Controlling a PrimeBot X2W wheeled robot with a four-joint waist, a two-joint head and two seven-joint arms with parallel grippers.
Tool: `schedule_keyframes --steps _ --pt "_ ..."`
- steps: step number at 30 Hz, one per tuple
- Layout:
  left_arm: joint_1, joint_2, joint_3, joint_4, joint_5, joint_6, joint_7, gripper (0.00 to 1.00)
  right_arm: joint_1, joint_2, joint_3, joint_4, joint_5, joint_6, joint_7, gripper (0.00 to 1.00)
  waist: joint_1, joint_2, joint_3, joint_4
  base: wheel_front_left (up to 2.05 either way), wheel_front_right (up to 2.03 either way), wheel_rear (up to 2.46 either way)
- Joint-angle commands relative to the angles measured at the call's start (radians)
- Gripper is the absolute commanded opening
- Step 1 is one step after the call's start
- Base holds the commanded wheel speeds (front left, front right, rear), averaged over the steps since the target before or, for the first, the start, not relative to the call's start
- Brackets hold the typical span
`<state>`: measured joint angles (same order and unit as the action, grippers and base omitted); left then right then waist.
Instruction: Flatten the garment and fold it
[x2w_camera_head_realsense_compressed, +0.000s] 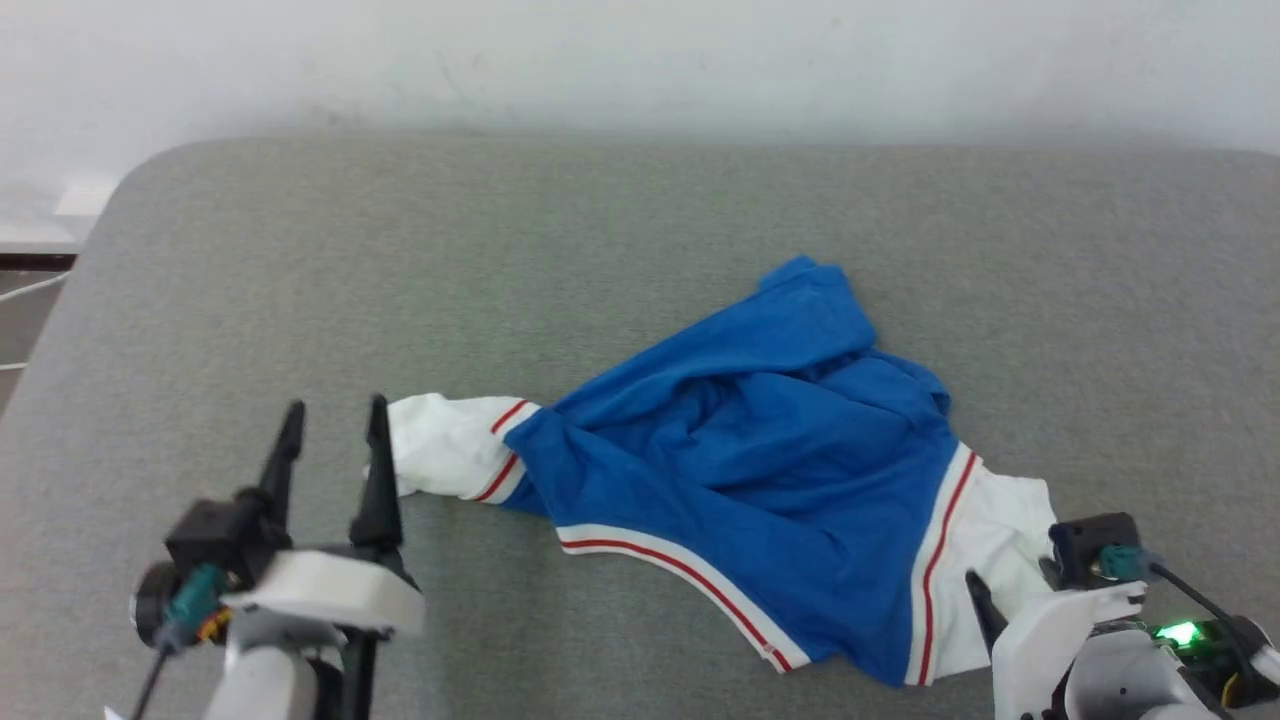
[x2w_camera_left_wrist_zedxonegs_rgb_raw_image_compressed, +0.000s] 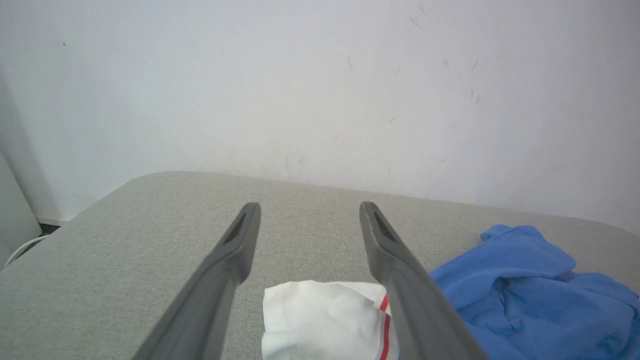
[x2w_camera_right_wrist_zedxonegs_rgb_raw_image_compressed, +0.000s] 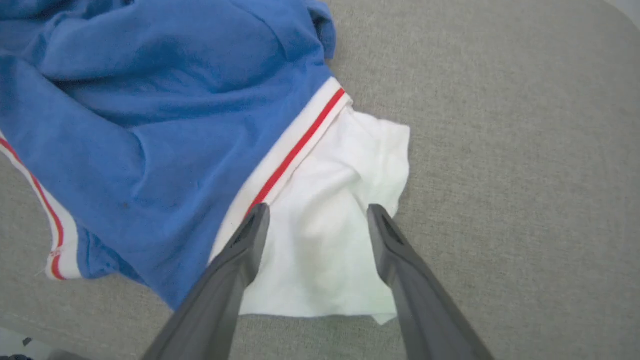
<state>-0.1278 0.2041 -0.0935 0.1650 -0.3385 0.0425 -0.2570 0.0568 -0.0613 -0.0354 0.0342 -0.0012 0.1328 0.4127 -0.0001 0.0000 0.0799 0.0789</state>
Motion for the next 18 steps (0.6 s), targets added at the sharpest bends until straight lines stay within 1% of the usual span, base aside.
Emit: schedule_keyframes --steps 1,3,4,6,13,14,15,16,17,18 --pt "0.037 -0.018 0.006 -0.019 0.024 -0.016 -0.004 1.0 -0.022 -0.026 0.01 0.019 -0.006 -0.002 0.051 1.0 0.0001 0.0 -0.008 0.028 0.0 0.0 0.0" --pt "0.064 -0.035 0.006 -0.029 0.044 -0.031 -0.005 1.0 -0.039 -0.041 0.02 0.045 0.004 -0.002 0.107 1.0 0.0001 0.0 -0.006 0.04 0.0 0.0 0.0" --pt "0.064 -0.035 0.006 -0.029 0.044 -0.031 -0.005 1.0 -0.039 -0.041 0.02 0.045 0.004 -0.002 0.107 1.0 0.0001 0.0 -0.006 0.04 0.0 0.0 0.0" --pt "0.082 -0.052 0.007 -0.028 0.055 -0.045 -0.005 1.0 -0.061 -0.06 0.019 0.071 -0.006 -0.002 0.135 1.0 0.0001 0.0 -0.003 0.053 0.0 0.0 0.0" --pt "0.097 -0.089 0.005 0.002 0.078 -0.088 -0.005 1.0 -0.103 -0.063 0.006 0.185 -0.006 -0.002 0.147 1.0 0.0001 0.0 0.019 0.089 0.0 0.0 0.0" --pt "0.096 -0.093 0.007 0.005 0.079 -0.092 -0.005 1.0 -0.104 -0.062 0.009 0.202 -0.003 -0.002 0.147 0.96 0.0001 0.0 0.023 0.092 0.0 0.0 0.0" --pt "0.094 -0.096 0.01 0.008 0.08 -0.095 -0.005 1.0 -0.107 -0.062 0.012 0.216 0.002 -0.002 0.143 0.38 0.0001 0.0 0.026 0.094 0.0 0.0 0.0" --pt "0.092 -0.098 0.012 0.01 0.081 -0.099 -0.005 1.0 -0.111 -0.063 0.01 0.226 0.005 -0.002 0.132 0.13 0.0001 0.0 0.03 0.095 0.0 0.0 0.0" --pt "0.091 -0.101 0.015 0.014 0.082 -0.102 -0.005 1.0 -0.117 -0.066 0.007 0.235 0.007 -0.002 0.121 0.0 0.0001 0.0 0.032 0.095 0.0 0.0 0.0" --pt "0.09 -0.103 0.017 0.018 0.083 -0.105 -0.005 1.0 -0.122 -0.072 0.003 0.244 0.004 -0.002 0.111 0.0 0.0001 0.0 0.032 0.095 0.0 0.0 0.0"
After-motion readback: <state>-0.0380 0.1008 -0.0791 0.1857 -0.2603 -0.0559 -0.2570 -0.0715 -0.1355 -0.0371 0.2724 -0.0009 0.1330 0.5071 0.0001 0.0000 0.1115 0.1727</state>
